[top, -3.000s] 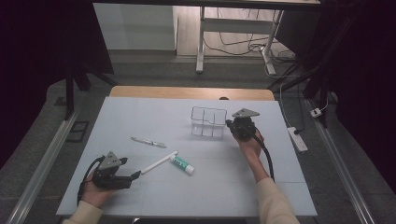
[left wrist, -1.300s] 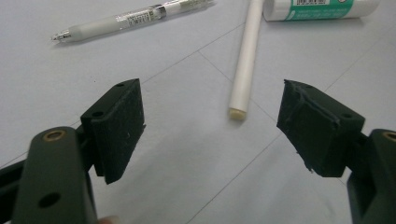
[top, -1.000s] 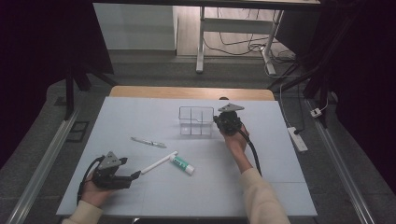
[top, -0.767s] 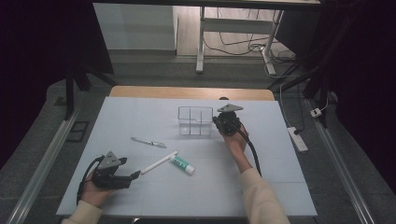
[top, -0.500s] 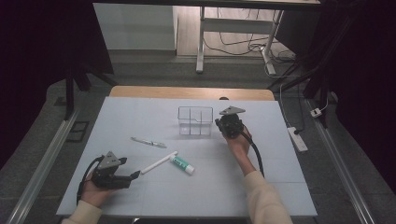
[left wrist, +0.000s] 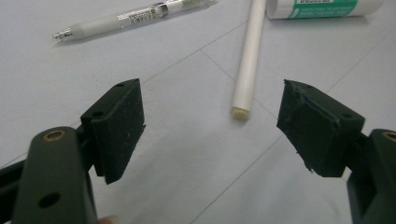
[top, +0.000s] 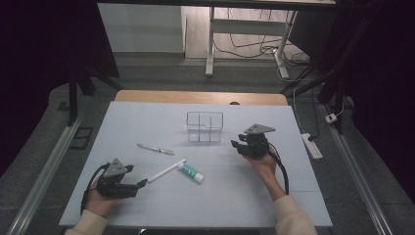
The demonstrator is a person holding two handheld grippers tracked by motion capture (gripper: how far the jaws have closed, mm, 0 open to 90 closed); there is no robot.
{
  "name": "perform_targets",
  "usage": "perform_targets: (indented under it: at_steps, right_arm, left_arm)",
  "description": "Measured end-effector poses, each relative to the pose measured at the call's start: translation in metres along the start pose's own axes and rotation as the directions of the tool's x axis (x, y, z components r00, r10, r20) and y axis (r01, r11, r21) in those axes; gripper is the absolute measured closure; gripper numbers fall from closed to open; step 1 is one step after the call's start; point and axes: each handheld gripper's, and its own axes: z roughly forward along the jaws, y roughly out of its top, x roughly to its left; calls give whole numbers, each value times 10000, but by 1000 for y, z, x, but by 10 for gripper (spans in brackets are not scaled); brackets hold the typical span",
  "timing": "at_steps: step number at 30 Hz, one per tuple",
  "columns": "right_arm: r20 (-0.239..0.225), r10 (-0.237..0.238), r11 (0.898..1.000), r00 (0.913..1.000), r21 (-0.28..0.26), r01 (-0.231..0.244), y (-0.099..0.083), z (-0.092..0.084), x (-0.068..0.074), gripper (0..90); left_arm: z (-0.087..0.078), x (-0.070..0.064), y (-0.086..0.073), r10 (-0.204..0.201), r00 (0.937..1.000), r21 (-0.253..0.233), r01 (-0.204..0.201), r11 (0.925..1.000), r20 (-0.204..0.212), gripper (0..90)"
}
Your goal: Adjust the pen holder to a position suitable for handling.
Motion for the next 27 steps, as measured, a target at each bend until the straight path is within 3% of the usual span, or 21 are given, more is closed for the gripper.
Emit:
perform_targets:
  at_steps: [10, 27]
  right_arm:
    - [-115, -74, 10000, 9999, 30, 74, -25, -26, 5, 438]
    - [-426, -292, 9990, 9987, -337, 278, -65, -76, 2, 408]
  left_arm:
    - [-1, 1, 0, -52, 10000, -11, 52, 10000, -34, 229]
    - [-1, 1, 0, -45, 10000, -139, 44, 9999, -28, 231]
